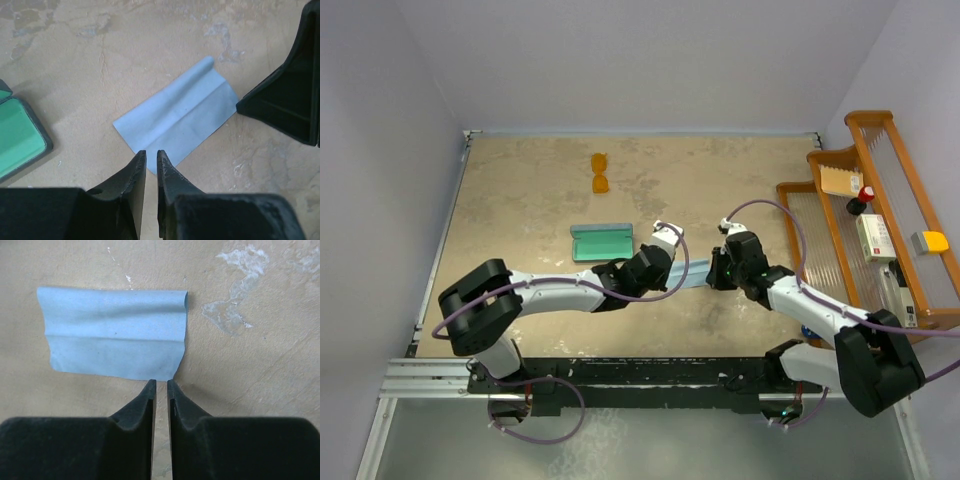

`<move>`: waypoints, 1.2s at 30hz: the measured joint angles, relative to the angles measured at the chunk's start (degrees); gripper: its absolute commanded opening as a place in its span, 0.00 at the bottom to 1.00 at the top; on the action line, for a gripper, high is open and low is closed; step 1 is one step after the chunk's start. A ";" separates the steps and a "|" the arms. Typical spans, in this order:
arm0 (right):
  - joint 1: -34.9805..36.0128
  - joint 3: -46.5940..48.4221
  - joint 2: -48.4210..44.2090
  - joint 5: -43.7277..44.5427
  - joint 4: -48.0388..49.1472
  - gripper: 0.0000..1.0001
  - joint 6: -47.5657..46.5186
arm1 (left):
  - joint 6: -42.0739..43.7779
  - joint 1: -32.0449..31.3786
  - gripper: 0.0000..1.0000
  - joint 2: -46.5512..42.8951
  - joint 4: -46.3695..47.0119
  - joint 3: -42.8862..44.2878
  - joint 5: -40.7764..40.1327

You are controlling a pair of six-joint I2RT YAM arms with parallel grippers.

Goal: Organize the sunglasses
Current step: Fold the glasses cleaning cloth at the center of the board.

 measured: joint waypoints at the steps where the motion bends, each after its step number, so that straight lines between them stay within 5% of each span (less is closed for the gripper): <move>1: 0.00 0.00 -0.63 0.00 -0.13 0.27 0.11 | -0.94 0.00 0.11 -0.70 -0.07 0.00 -0.37; 17: 0.00 0.11 -1.16 1.53 -1.90 0.32 0.20 | -25.35 -1.84 0.18 5.55 -4.92 0.02 -3.10; 36: 0.00 0.09 0.63 1.36 -0.33 0.29 0.26 | -29.88 -1.92 0.14 8.20 -5.92 1.44 -6.27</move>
